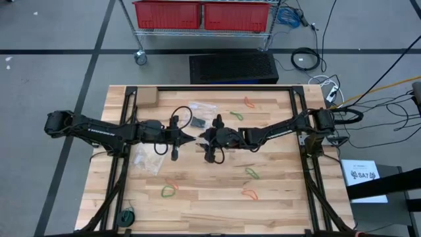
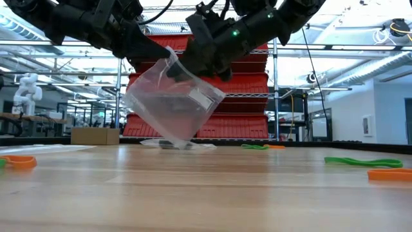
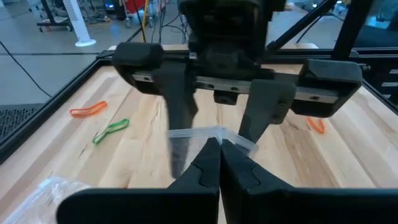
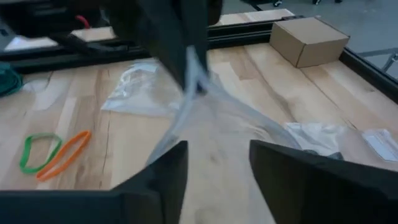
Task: Sort rubber bands
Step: Open the right transparent zip bag
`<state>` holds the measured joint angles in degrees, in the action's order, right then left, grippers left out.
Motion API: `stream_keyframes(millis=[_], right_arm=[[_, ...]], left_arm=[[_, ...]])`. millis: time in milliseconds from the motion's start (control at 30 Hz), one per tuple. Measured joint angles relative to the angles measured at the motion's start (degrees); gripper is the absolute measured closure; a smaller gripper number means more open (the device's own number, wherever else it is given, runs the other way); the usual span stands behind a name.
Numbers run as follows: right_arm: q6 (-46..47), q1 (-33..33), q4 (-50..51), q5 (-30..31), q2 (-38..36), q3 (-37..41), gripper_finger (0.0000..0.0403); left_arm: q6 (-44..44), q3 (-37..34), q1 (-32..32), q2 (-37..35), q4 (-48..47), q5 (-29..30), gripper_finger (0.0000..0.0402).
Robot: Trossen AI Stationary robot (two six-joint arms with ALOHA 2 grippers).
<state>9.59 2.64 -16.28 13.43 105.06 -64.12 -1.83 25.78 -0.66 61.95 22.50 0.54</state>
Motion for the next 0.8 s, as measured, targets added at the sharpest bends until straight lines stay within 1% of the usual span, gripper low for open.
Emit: stream_keyframes(millis=[100,200,233,367,500,600,667,800], right_arm=[[0.3,-0.1,-0.2,-1.6,0.5,0.0,0.0213],[-0.1,-0.1,0.4,-6.4,0.5,0.0,0.0215],[-0.2,0.0,0.4,-6.7,0.5,0.0,0.0222],[-1.5,0.1,-2.8,-6.6,0.5,0.0,0.0266],[-1.4,0.1,-3.7,-1.8,0.5,0.0,0.0333],[-1.4,0.1,-3.0,-1.3,0.5,0.0,0.0386],[-1.5,0.2,-0.4,-1.3,0.5,0.0,0.0396],[-0.8,0.3,1.1,-1.3,0.5,0.0,0.0394]], left_arm=[[0.0,0.0,0.0,0.0,0.7,0.0,0.0401],[0.0,0.0,0.1,0.0,1.0,0.0,0.0401],[0.0,0.0,0.1,0.0,1.0,0.0,0.0401],[0.1,0.0,0.0,0.0,1.3,0.0,0.0401],[1.1,0.0,0.0,0.0,1.7,0.0,0.0402],[1.5,0.0,0.1,0.0,2.5,0.0,0.0402],[1.7,0.0,0.4,0.0,2.5,0.1,0.0401],[2.9,0.0,1.6,0.0,3.2,1.4,0.0401]])
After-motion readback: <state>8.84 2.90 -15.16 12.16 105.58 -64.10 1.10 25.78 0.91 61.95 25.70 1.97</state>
